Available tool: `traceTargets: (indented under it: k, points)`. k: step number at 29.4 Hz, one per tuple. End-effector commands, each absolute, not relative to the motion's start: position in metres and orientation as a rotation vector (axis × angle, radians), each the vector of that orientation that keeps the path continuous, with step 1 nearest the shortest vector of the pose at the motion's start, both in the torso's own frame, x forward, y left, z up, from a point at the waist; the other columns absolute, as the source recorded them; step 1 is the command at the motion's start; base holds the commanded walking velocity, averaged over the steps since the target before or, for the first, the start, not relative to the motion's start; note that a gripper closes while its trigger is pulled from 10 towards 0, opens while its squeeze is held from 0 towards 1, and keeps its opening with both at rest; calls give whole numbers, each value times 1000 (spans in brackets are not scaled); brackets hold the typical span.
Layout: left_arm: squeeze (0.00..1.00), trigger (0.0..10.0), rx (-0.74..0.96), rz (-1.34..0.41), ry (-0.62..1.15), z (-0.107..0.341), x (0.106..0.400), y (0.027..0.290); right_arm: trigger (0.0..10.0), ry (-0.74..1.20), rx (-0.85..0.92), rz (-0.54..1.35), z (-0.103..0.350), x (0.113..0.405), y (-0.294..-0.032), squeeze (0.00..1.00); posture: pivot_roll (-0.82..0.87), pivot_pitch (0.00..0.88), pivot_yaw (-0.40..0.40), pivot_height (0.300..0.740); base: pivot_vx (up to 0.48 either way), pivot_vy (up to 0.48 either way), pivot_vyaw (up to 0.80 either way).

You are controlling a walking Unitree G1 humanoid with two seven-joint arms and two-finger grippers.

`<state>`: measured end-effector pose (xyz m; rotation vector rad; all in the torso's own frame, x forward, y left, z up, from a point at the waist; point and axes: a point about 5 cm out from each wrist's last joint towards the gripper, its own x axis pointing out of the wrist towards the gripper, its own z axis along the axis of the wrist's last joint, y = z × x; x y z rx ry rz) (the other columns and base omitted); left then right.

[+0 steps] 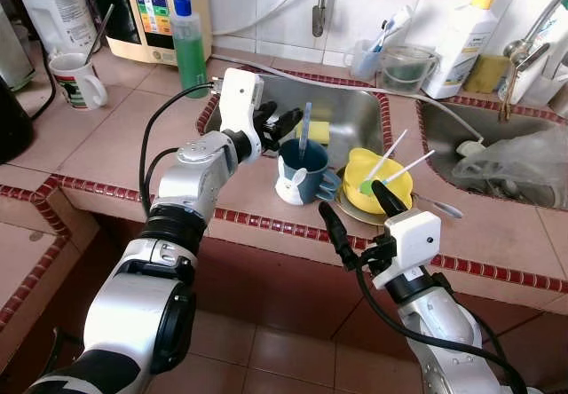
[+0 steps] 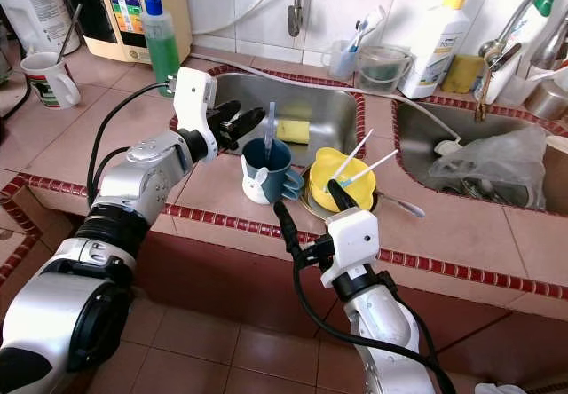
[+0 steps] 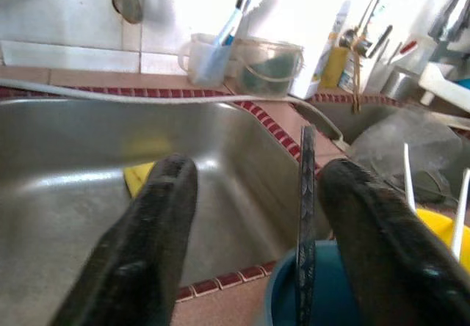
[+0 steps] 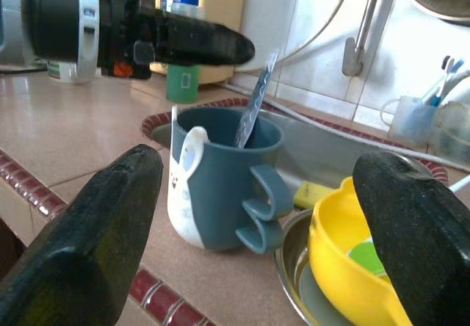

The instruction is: Kitchen organization

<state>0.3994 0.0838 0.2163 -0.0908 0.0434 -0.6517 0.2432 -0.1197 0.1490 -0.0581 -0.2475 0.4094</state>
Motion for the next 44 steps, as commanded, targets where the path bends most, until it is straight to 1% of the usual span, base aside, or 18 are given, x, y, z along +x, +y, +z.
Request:
traceTargets:
  k: [1,8,9,10,17,33,36,37,38,44]
  points:
    - [1000,10000,-60,-683,44,223,401,80,10000,-250,-56,405,151,245,-121,0,19,50,-13,740,0,0,0]
    - [1000,10000,-14,-714,66,225,401,72,10000,-255,-54,420,152,242,-118,0,26,84,-3,740,0,0,0]
    - [243,10000,-5,-720,67,226,401,70,10000,-254,-54,421,152,242,-118,0,27,89,-2,740,0,0,0]
    - [0,10000,8,-728,68,228,401,68,10000,-253,-53,422,153,240,-118,0,29,98,-1,740,0,0,0]
    - [0,10000,-25,-770,88,233,401,61,10000,-246,-47,419,153,235,-118,0,26,127,9,740,0,0,0]
    - [0,10000,-6,-811,131,235,401,46,10000,-229,-37,404,149,230,-116,0,20,134,26,740,0,0,0]
    - [0,10000,-16,-819,117,237,401,45,10000,-226,-37,401,149,229,-116,0,19,133,28,740,0,0,0]
    - [0,4863,-18,-819,114,238,401,45,10000,-225,-37,401,149,229,-116,0,19,133,28,740,0,0,0]
    - [0,0,-19,-818,109,239,401,45,10000,-225,-37,399,149,229,-116,0,19,133,28,740,0,0,0]
    - [0,0,-30,-815,90,243,402,47,10000,-225,-37,397,148,229,-116,0,21,129,30,740,0,0,0]
